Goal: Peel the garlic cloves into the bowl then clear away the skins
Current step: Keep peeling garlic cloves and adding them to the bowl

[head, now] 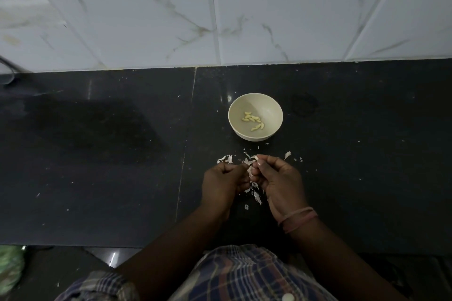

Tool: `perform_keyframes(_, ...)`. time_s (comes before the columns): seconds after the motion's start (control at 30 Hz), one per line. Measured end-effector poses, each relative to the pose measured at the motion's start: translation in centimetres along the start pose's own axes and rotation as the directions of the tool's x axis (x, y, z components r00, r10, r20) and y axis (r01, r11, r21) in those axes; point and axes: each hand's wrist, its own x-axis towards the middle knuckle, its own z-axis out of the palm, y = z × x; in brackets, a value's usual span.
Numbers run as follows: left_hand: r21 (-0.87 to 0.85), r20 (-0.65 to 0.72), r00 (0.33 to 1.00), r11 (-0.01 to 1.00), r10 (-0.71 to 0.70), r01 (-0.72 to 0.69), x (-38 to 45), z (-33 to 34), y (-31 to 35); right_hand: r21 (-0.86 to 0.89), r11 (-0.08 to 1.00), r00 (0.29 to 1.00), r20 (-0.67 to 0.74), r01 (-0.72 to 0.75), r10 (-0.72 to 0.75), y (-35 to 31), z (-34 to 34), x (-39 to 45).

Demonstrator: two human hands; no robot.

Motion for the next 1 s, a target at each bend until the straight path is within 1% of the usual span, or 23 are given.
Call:
perform_keyframes(0.1, 0.109, -0.019, 0.999, 0.994, 0.030, -0.028, 0.3, -0.2, -0.2, -0.010, 1.000, 1.000, 0.008, 0.000, 0.000, 0.1, 0.0, 0.0)
perform_keyframes(0.23, 0.169, 0.015, 0.994, 0.980, 0.107, -0.108, -0.2, 0.0, 0.1, -0.052, 0.999, 1.000, -0.006, 0.006, -0.006, 0.2, -0.1, 0.1)
perform_keyframes(0.33, 0.110, 0.066, 0.982, 0.977, 0.176, -0.183, -0.6, 0.4, 0.6, -0.056, 0.998, 1.000, -0.014, 0.007, -0.008, 0.2, -0.1, 0.0)
perform_keyframes(0.4, 0.069, 0.078, 0.978, 0.977, 0.194, -0.200, -1.0, 0.6, 0.9, -0.056, 0.998, 1.000, -0.011, 0.003, -0.004, 0.2, -0.1, -0.1)
perform_keyframes(0.53, 0.084, 0.080, 0.969, 0.967, 0.235, -0.241, -1.4, 0.6, 1.2, -0.083, 0.996, 1.000, -0.015, 0.017, -0.018, 0.3, -0.2, -0.2)
perform_keyframes(0.73, 0.152, 0.087, 0.958, 0.947, 0.274, -0.284, -1.6, 0.3, 1.0, -0.136, 0.990, 0.999, -0.018, 0.027, -0.030, 0.8, -0.3, -0.1)
perform_keyframes(0.87, 0.279, 0.054, 0.936, 0.894, 0.349, -0.349, -1.6, 0.1, 0.8, -0.176, 0.983, 0.998, -0.022, 0.052, -0.057, 1.0, -0.2, -0.1)
perform_keyframes(1.0, 0.350, 0.044, 0.905, 0.842, 0.424, -0.411, -1.3, 0.0, 0.7, -0.125, 0.991, 0.999, -0.023, 0.045, -0.048, 0.8, 0.0, -0.1)
